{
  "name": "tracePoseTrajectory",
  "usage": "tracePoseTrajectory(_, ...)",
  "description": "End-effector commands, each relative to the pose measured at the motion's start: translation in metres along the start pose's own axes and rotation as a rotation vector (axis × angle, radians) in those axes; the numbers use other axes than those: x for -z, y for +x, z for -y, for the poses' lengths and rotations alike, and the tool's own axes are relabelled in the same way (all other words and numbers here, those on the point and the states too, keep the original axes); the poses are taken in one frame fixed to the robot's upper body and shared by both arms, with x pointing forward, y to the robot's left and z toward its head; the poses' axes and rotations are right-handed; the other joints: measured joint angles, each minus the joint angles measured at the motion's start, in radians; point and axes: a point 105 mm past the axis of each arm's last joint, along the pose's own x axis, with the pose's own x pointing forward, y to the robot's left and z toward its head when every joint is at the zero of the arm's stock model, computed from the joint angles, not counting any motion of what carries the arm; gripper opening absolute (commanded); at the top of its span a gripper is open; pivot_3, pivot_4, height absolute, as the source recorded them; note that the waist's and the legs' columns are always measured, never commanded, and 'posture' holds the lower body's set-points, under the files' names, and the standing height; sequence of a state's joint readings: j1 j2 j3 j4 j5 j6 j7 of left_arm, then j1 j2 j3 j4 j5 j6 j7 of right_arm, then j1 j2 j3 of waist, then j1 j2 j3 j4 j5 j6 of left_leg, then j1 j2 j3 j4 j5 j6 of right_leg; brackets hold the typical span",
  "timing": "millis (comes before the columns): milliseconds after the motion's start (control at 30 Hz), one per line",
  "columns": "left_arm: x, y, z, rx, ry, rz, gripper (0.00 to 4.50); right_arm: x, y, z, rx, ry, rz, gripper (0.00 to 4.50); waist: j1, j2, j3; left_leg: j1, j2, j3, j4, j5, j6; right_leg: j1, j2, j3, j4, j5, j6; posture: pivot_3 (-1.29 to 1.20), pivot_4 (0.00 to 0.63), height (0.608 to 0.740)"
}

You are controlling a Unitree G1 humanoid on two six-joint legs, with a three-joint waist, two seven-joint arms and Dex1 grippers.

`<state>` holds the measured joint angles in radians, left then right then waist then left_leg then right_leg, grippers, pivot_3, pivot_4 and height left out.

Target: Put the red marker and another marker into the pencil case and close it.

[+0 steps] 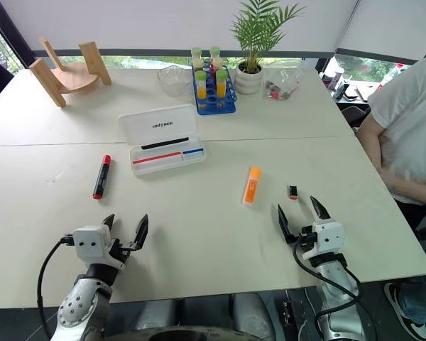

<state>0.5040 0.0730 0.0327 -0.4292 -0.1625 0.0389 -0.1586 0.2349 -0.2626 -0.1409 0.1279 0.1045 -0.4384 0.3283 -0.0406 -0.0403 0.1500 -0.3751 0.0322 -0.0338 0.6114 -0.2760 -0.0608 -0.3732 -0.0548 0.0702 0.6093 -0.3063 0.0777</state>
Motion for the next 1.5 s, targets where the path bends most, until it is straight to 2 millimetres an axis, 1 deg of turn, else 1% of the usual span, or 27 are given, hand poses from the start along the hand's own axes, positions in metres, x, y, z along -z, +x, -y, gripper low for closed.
tracePoseTrajectory(33, 0.002, -0.001, 0.004, 0.004, -0.006, -0.012, 4.48, 0.039, -0.018, -0.008, -0.009, 0.051, -0.207, 4.50, 0.000, 0.000, 0.000, 0.000, 0.000, 0.000, 0.000, 0.000, 0.000, 0.000, -0.001, 0.000, 0.000, 0.000, 0.000, 0.00, 0.150, 0.740)
tracePoseTrajectory(167, 0.000, -0.001, 0.005, 0.008, -0.009, -0.009, 4.48, 0.034, -0.017, -0.007, -0.010, 0.050, -0.207, 4.50, 0.004, 0.000, 0.000, -0.001, 0.000, 0.001, 0.000, 0.000, 0.000, 0.000, -0.002, -0.001, 0.000, 0.000, 0.000, 0.00, 0.150, 0.740)
tracePoseTrajectory(500, 0.000, -0.001, 0.004, 0.010, -0.005, -0.009, 4.48, 0.041, -0.019, -0.002, -0.005, 0.053, -0.226, 4.50, 0.005, 0.000, 0.000, -0.001, 0.000, 0.002, 0.000, -0.001, 0.003, 0.000, -0.002, -0.002, 0.000, 0.000, 0.000, 0.00, 0.150, 0.740)
tracePoseTrajectory(733, 0.000, 0.000, 0.005, 0.015, -0.003, -0.009, 4.48, 0.043, -0.024, -0.005, -0.002, 0.052, -0.229, 4.50, 0.005, 0.000, 0.000, -0.001, 0.000, 0.002, 0.000, -0.001, 0.003, 0.000, -0.002, -0.002, 0.000, 0.000, 0.000, 0.00, 0.150, 0.740)
tracePoseTrajectory(900, -0.009, 0.003, 0.008, 0.029, 0.010, 0.002, 4.48, 0.044, -0.028, -0.004, 0.005, 0.047, -0.229, 4.50, 0.012, 0.000, 0.000, -0.001, 0.000, 0.002, 0.000, -0.001, 0.003, 0.000, -0.002, -0.002, 0.000, 0.000, 0.000, 0.00, 0.150, 0.740)
tracePoseTrajectory(1033, -0.021, 0.007, 0.012, 0.073, 0.044, 0.022, 4.48, 0.032, -0.025, 0.005, -0.008, 0.012, -0.194, 4.50, 0.024, 0.000, 0.000, 0.000, 0.000, 0.002, 0.000, -0.001, 0.003, -0.001, -0.002, -0.002, 0.000, 0.000, 0.000, 0.00, 0.150, 0.740)
tracePoseTrajectory(1067, -0.036, 0.014, 0.013, 0.146, 0.069, 0.045, 4.48, 0.016, -0.019, 0.008, -0.088, -0.036, -0.160, 4.50, 0.026, 0.000, 0.001, 0.000, 0.000, 0.003, 0.000, -0.001, 0.003, -0.001, -0.002, -0.002, 0.000, 0.000, 0.000, 0.00, 0.150, 0.740)
tracePoseTrajectory(1133, -0.056, 0.022, 0.018, 0.281, 0.123, 0.068, 4.48, -0.010, -0.011, 0.010, -0.236, -0.084, -0.125, 4.50, 0.032, 0.004, 0.005, 0.000, -0.001, 0.002, 0.002, -0.001, 0.003, -0.003, -0.002, -0.003, 0.001, 0.000, 0.000, 0.00, 0.150, 0.740)
tracePoseTrajectory(1167, -0.062, 0.024, 0.020, 0.333, 0.146, 0.068, 4.48, -0.019, -0.009, 0.008, -0.295, -0.085, -0.121, 4.50, 0.033, 0.006, 0.007, -0.002, -0.001, 0.003, 0.004, 0.000, 0.004, -0.007, -0.002, -0.003, 0.004, 0.001, -0.001, 0.00, 0.150, 0.740)
tracePoseTrajectory(1200, -0.064, 0.026, 0.020, 0.393, 0.168, 0.049, 4.48, -0.032, -0.006, 0.006, -0.392, -0.106, -0.118, 4.50, 0.033, 0.013, 0.010, -0.003, -0.001, 0.003, 0.005, 0.000, 0.004, -0.008, -0.002, -0.004, 0.005, 0.002, -0.002, 0.00, 0.150, 0.740)
tracePoseTrajectory(1267, -0.071, 0.031, 0.014, 0.474, 0.203, 0.027, 4.48, -0.058, -0.001, 0.005, -0.522, -0.116, -0.131, 4.50, 0.030, 0.021, 0.011, -0.005, -0.003, 0.005, 0.005, 0.000, 0.005, -0.011, -0.003, -0.004, 0.006, 0.003, -0.001, 0.00, 0.150, 0.740)
tracePoseTrajectory(1300, -0.074, 0.034, 0.010, 0.511, 0.212, 0.008, 4.48, -0.071, 0.002, 0.004, -0.584, -0.124, -0.141, 4.50, 0.028, 0.024, 0.012, -0.007, -0.003, 0.006, 0.004, 0.000, 0.005, -0.014, -0.002, -0.005, 0.006, 0.006, 0.005, 0.00, 0.150, 0.740)
tracePoseTrajectory(1333, -0.077, 0.036, 0.007, 0.547, 0.226, -0.007, 4.48, -0.082, 0.004, 0.005, -0.629, -0.121, -0.154, 4.50, 0.026, 0.025, 0.014, -0.010, -0.003, 0.006, 0.005, 0.000, 0.006, -0.017, -0.001, -0.005, 0.007, 0.010, 0.014, 0.00, 0.150, 0.740)
tracePoseTrajectory(1367, -0.083, 0.041, 0.004, 0.583, 0.258, -0.011, 4.48, -0.097, 0.009, 0.006, -0.676, -0.124, -0.163, 4.50, 0.025, 0.026, 0.015, -0.014, -0.005, 0.006, 0.006, 0.000, 0.006, -0.021, 0.002, -0.005, 0.007, 0.014, 0.024, 0.00, 0.150, 0.740)
tracePoseTrajectory(1400, -0.087, 0.045, 0.001, 0.615, 0.282, -0.023, 4.48, -0.110, 0.013, 0.007, -0.713, -0.127, -0.175, 4.50, 0.025, 0.026, 0.016, -0.016, -0.004, 0.005, 0.007, 0.000, 0.006, -0.023, 0.005, -0.006, 0.008, 0.016, 0.028, 0.00, 0.150, 0.740)
tracePoseTrajectory(1500, -0.096, 0.060, -0.008, 0.715, 0.334, -0.063, 4.48, -0.150, 0.027, 0.004, -0.805, -0.135, -0.165, 4.50, 0.027, 0.028, 0.024, -0.016, -0.001, 0.004, 0.009, 0.000, 0.006, -0.025, 0.012, -0.008, 0.012, 0.016, 0.028, 0.00, 0.150, 0.740)
